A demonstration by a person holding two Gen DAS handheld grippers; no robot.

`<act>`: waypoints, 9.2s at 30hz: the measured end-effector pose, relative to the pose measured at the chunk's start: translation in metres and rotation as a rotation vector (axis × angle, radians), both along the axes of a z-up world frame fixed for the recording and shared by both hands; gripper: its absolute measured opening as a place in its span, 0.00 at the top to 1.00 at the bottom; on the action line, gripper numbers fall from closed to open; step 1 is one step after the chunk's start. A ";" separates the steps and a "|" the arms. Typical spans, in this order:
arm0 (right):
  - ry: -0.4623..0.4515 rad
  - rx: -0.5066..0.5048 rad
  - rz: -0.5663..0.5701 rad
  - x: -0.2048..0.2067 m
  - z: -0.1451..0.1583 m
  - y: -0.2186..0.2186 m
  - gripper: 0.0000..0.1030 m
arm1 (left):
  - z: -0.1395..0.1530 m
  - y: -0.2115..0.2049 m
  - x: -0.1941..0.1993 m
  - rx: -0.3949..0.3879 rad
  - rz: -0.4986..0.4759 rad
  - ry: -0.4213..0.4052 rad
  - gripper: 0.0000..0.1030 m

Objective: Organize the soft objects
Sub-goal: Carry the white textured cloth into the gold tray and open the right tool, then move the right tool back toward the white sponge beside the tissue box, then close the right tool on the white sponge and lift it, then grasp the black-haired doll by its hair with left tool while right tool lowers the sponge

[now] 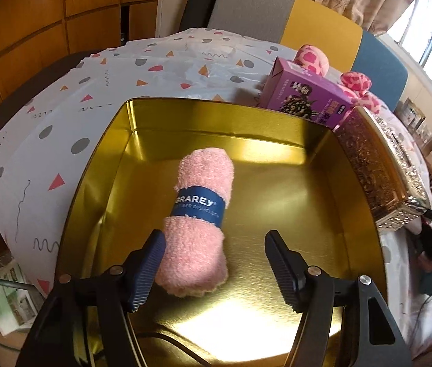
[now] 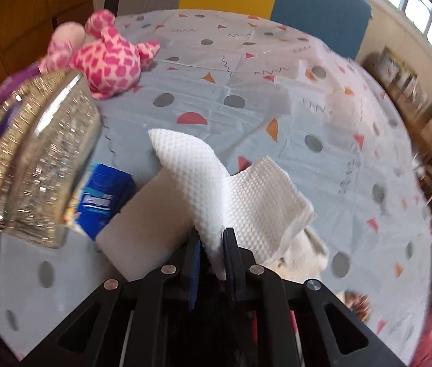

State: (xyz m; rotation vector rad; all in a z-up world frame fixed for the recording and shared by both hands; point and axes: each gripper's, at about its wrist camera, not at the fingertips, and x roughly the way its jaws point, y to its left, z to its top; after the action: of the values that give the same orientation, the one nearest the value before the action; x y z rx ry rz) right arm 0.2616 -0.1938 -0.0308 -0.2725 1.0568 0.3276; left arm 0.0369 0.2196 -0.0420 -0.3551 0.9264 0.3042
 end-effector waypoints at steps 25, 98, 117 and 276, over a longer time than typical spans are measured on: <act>0.030 0.567 -0.347 0.027 0.088 -0.022 0.95 | 0.030 -0.018 -0.039 0.044 -0.063 -0.099 0.30; -0.066 0.209 0.224 -0.133 0.058 0.253 0.66 | 0.041 -0.003 -0.068 0.100 0.026 -0.110 0.19; -0.186 0.209 0.180 -0.163 0.071 0.206 0.60 | 0.051 -0.037 -0.067 0.177 -0.040 -0.117 0.19; 0.064 0.905 -0.496 -0.028 0.007 -0.124 0.58 | -0.010 -0.365 0.169 -0.212 -0.790 0.079 0.80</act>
State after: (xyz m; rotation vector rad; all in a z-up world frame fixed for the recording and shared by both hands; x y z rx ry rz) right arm 0.2336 -0.3178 -0.0238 0.8026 0.9066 0.3328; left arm 0.2064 -0.1454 -0.0519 -0.1479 1.1068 -0.5104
